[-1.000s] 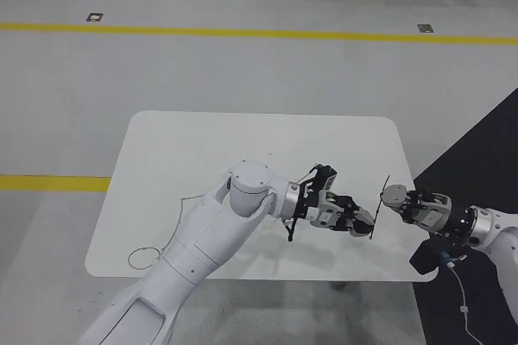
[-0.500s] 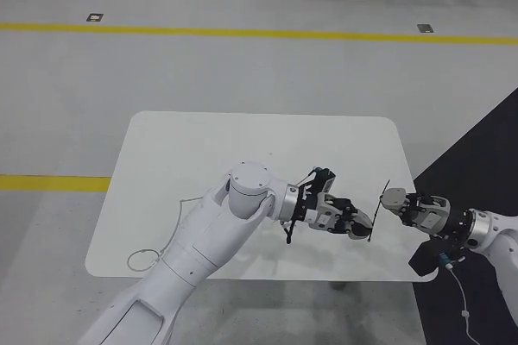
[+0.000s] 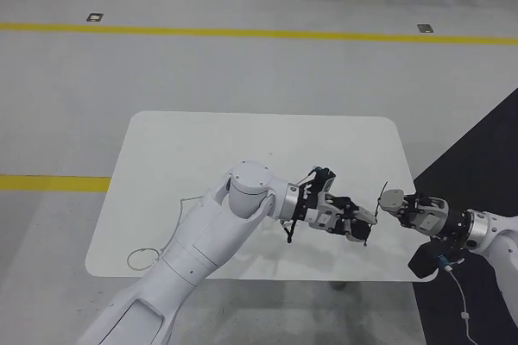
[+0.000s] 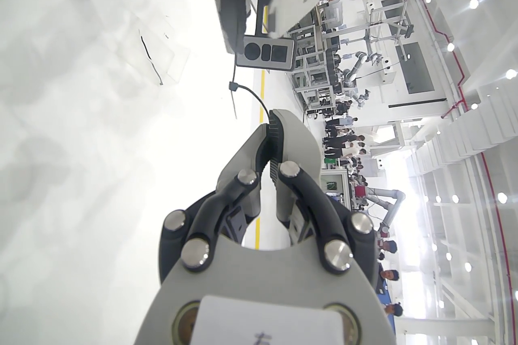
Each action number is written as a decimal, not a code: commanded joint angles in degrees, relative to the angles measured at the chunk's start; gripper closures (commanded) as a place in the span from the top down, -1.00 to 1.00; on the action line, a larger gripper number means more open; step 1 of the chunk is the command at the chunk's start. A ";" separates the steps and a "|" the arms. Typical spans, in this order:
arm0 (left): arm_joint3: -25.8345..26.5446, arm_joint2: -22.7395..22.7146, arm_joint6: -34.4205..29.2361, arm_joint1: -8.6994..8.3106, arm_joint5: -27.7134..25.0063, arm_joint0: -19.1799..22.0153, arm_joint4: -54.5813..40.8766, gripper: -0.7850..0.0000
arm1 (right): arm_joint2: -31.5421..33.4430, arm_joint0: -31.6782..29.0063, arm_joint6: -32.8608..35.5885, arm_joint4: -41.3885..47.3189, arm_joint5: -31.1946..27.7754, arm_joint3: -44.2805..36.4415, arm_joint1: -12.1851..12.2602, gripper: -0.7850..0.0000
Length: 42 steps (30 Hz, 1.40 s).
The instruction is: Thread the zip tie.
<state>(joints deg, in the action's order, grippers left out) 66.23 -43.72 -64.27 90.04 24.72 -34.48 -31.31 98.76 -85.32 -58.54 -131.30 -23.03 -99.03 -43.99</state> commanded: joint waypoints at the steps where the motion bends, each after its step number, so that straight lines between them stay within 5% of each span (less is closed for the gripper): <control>1: 0.01 -0.01 0.11 -0.01 -0.09 -0.02 -0.09 0.01 | -0.04 0.01 0.03 0.02 0.07 0.06 0.06 -1.00; 10: 0.06 -0.99 0.35 -0.17 -1.05 -0.66 -1.88 0.11 | 0.13 0.11 0.09 3.04 -1.61 0.60 0.24 -1.00; 15: -1.29 -4.90 -0.21 -0.29 -2.94 -2.36 -9.85 0.98 | 0.73 1.29 -0.42 10.66 -9.03 2.18 0.36 -1.00; 19: -2.45 -6.54 -0.54 -0.33 -2.98 -2.87 -13.54 1.00 | 0.92 2.86 0.92 15.15 -14.21 3.53 0.48 -1.00; 29: -2.45 -6.54 -0.54 -0.33 -2.98 -2.87 -13.54 1.00 | 1.28 3.59 2.11 14.34 -13.28 3.12 0.58 -1.00; 42: -8.19 -7.24 12.72 1.89 13.10 -6.14 -34.02 1.00 | 2.12 2.55 7.65 20.01 -9.46 1.21 0.19 -1.00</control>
<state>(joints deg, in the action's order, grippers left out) 57.88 -50.78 -52.66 91.76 36.90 -40.33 -63.18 100.81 -82.71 -50.99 -111.20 -32.75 -97.74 -43.81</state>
